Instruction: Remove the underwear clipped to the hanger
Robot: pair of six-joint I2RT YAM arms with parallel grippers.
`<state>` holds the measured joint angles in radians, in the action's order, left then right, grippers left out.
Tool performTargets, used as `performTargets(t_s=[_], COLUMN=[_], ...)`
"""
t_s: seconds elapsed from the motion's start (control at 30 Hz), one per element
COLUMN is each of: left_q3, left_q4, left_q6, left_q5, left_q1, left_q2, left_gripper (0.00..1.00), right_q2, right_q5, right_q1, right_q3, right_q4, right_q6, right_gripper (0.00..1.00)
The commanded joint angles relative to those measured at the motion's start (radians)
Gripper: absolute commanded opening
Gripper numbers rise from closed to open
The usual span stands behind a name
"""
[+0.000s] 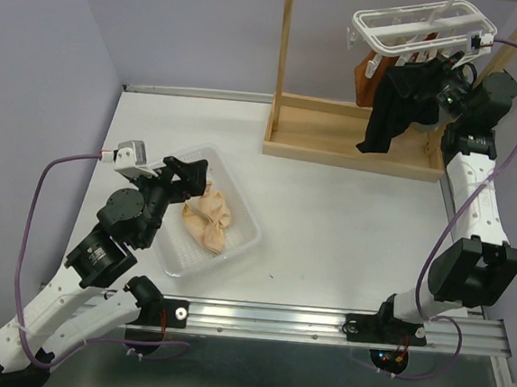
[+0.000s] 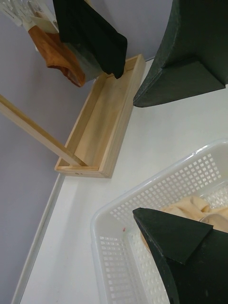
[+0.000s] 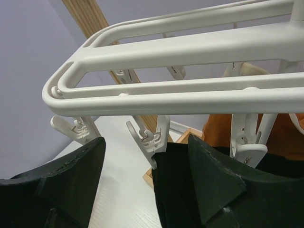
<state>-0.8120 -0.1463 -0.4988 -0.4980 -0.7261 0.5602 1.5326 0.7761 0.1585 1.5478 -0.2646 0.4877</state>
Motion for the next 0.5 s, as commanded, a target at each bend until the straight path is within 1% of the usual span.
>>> performTargets(t_s=[0.0, 0.23, 0.33, 0.37, 0.47], left_q3=[-0.035, -0.046, -0.049, -0.049, -0.050], left_q4=[0.062, 0.079, 0.083, 0.085, 0.091], left_q6=[0.006, 0.006, 0.008, 0.008, 0.008], left_q5=[0.004, 0.018, 0.022, 0.026, 0.033], left_q1=[0.002, 0.002, 0.002, 0.002, 0.002], left_q2=[0.015, 0.035, 0.040, 0.041, 0.049], left_gripper=[0.99, 0.99, 0.99, 0.99, 0.99], right_q2=[0.008, 0.041, 0.055, 0.057, 0.063], right_q5=[0.022, 0.017, 0.012, 0.009, -0.008], right_q1=[0.007, 0.007, 0.007, 0.006, 0.007], right_q3=[0.063, 0.083, 0.092, 0.094, 0.094], right_q4=[-0.133, -0.176, -0.185, -0.192, -0.199], right_q6=[0.048, 0.087, 0.104, 0.110, 0.124], right_gripper=[0.75, 0.66, 0.56, 0.47, 0.31])
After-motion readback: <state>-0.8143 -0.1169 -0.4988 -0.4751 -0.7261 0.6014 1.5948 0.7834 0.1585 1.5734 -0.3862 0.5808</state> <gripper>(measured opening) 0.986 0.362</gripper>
